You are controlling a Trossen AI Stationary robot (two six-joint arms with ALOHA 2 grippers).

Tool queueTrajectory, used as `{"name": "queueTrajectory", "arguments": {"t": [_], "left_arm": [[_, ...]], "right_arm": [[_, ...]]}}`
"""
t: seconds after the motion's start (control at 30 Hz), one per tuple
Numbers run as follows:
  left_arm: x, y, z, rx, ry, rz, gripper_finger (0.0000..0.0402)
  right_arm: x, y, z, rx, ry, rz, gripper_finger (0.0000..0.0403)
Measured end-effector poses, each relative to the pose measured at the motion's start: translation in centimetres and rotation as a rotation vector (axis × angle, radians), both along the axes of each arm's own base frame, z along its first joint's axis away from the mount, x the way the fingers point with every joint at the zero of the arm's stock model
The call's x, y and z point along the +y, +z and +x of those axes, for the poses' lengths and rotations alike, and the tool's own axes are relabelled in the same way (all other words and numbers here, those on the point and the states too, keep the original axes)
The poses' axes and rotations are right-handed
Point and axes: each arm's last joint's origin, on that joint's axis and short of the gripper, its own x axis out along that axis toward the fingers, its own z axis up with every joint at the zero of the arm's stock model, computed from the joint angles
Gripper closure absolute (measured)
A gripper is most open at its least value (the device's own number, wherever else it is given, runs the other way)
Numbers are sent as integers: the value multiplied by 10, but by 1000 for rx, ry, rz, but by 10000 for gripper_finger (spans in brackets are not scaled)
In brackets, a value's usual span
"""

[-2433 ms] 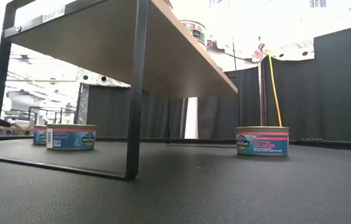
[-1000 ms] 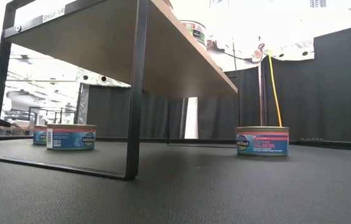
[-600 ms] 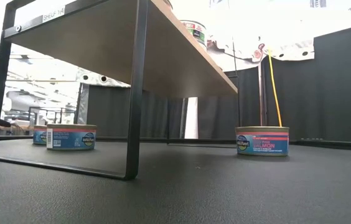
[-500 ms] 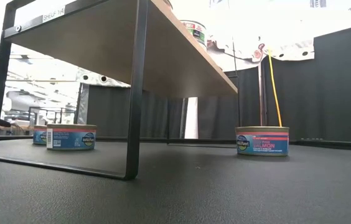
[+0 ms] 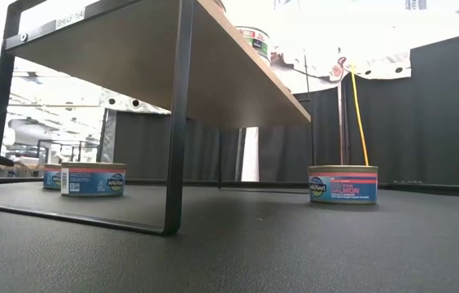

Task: Stack canned seafood by type on shelf
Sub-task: Stack the green tuna can on top of the other green tuna cans on the shelf

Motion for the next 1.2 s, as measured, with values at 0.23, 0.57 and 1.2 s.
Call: {"name": "queueTrajectory", "arguments": {"t": [0.23, 0.57, 1.2], "left_arm": [[0, 7, 2, -49, 2, 11, 398], [3, 3, 4, -48, 13, 16, 398], [5, -4, 1, -38, 27, -9, 398]], "right_arm": [[0, 0, 0, 0, 0, -1, 90], [0, 0, 0, 0, 0, 0, 90], [1, 0, 0, 7, 15, 9, 90]]}}
